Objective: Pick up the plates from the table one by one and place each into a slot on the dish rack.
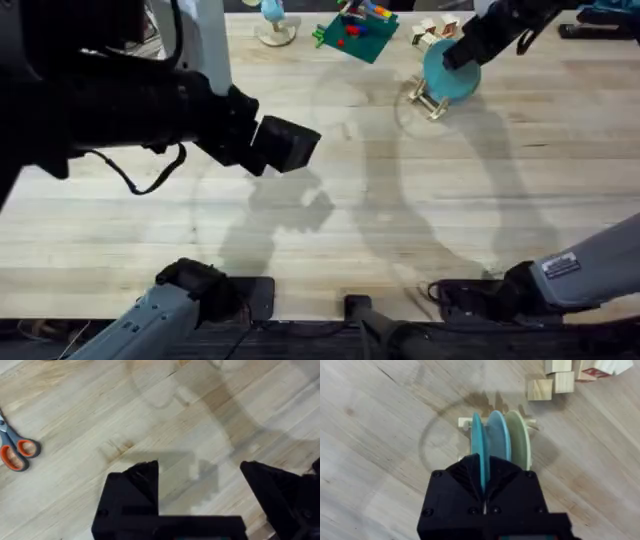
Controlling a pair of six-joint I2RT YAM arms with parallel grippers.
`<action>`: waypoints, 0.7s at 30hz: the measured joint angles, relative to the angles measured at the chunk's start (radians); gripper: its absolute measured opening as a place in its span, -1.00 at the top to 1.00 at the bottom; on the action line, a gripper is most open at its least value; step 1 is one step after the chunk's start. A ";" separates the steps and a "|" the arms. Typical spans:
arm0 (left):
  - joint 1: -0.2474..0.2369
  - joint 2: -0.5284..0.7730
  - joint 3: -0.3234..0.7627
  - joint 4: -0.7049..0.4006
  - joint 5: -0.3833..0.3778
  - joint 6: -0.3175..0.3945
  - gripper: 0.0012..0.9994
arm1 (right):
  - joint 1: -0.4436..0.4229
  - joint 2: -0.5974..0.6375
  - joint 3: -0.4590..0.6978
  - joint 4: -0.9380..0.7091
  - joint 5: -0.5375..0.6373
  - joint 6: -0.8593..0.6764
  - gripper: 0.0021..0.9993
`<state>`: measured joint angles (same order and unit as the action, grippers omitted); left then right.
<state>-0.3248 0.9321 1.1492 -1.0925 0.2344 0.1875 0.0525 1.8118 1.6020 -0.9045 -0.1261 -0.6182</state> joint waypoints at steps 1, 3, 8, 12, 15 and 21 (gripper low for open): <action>0.000 0.000 0.000 -0.002 0.000 0.000 -0.99 | 0.000 0.005 0.000 -0.001 0.000 0.000 0.94; 0.000 0.000 0.000 -0.005 0.000 0.000 -0.99 | 0.001 0.016 0.000 -0.003 -0.001 0.000 0.94; 0.000 0.000 0.000 -0.013 0.000 0.000 -0.99 | 0.005 0.016 0.002 -0.003 0.000 0.000 0.94; 0.000 0.000 0.000 -0.015 0.000 0.000 -0.99 | 0.004 0.016 0.002 -0.005 0.000 0.000 0.94; 0.000 0.000 0.000 -0.015 0.000 0.000 -0.99 | 0.005 0.016 0.002 -0.005 0.000 0.000 0.94; 0.000 0.000 0.000 -0.015 0.000 0.000 -0.99 | 0.005 0.016 0.002 -0.005 0.002 0.000 0.74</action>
<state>-0.3248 0.9321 1.1492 -1.1076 0.2348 0.1875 0.0570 1.8282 1.6035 -0.9100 -0.1238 -0.6182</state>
